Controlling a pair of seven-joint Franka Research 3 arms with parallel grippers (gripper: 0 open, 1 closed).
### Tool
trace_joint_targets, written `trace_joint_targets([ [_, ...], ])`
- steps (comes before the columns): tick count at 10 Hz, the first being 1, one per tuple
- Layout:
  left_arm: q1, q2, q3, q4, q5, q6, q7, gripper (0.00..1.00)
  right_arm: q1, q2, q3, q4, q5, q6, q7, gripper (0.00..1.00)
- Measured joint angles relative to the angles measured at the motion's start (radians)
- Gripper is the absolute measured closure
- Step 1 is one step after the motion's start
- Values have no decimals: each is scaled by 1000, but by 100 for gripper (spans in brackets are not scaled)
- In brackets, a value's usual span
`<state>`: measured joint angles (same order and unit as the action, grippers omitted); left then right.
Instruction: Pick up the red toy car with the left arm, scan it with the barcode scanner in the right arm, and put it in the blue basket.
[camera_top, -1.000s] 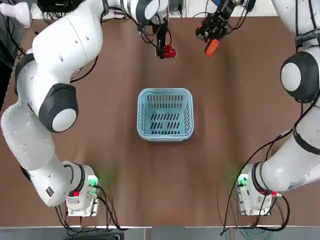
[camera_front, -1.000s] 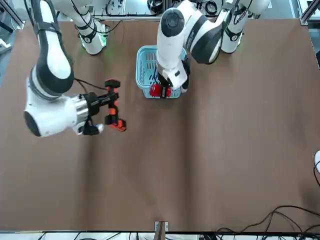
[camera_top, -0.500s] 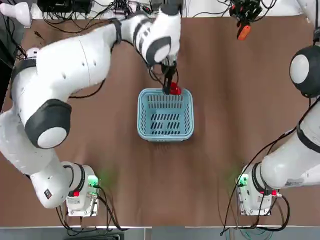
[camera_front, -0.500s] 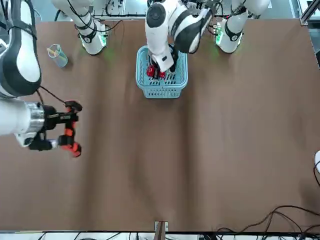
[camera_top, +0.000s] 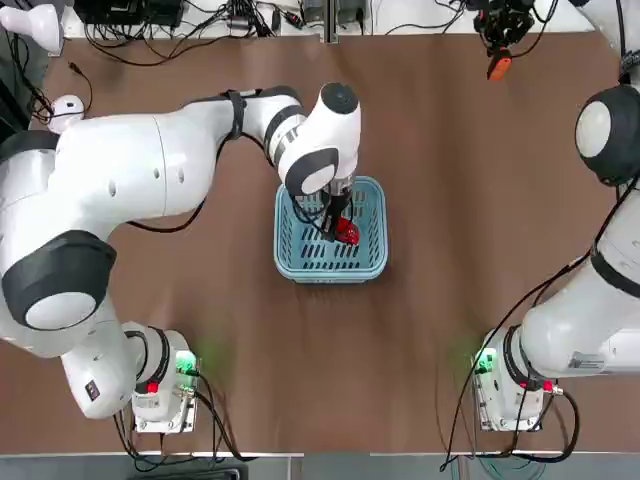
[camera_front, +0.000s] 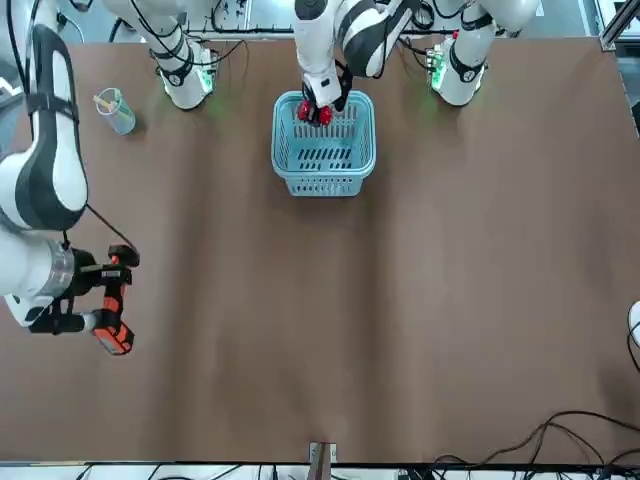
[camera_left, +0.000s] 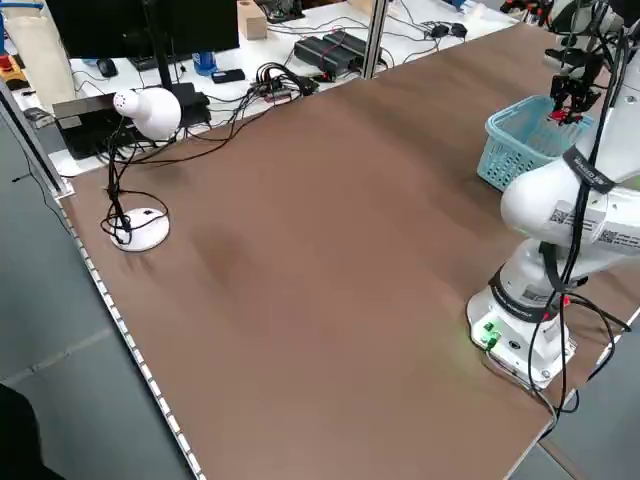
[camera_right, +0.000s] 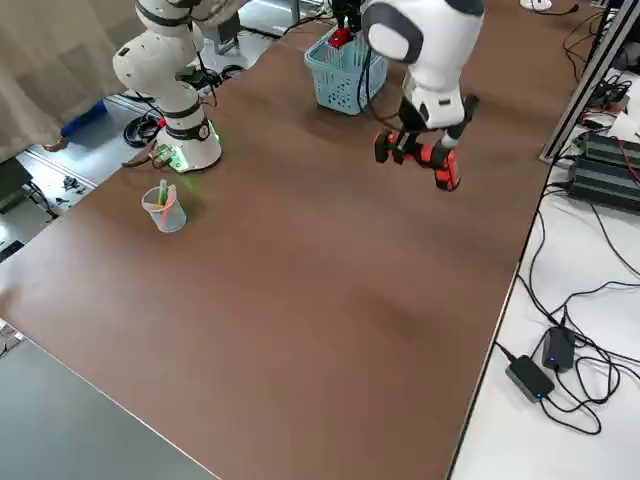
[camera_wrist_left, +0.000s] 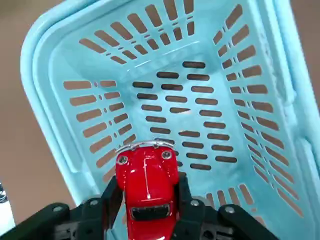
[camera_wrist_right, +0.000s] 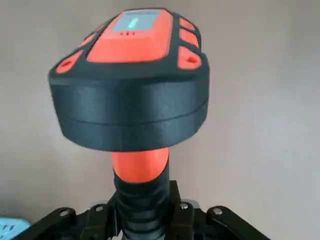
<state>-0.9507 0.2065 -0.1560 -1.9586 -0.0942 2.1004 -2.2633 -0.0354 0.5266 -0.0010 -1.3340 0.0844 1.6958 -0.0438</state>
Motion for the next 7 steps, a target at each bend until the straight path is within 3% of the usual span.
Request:
trace_joint_targets([
  [3,0,0,-6,-93,35,151,5,51,-48,86,0,-63,-28,196,-11,64],
  [7,26,102,-4,-76,113,209,32,51,-54,178,0,-98,-72,367,-11,64],
])
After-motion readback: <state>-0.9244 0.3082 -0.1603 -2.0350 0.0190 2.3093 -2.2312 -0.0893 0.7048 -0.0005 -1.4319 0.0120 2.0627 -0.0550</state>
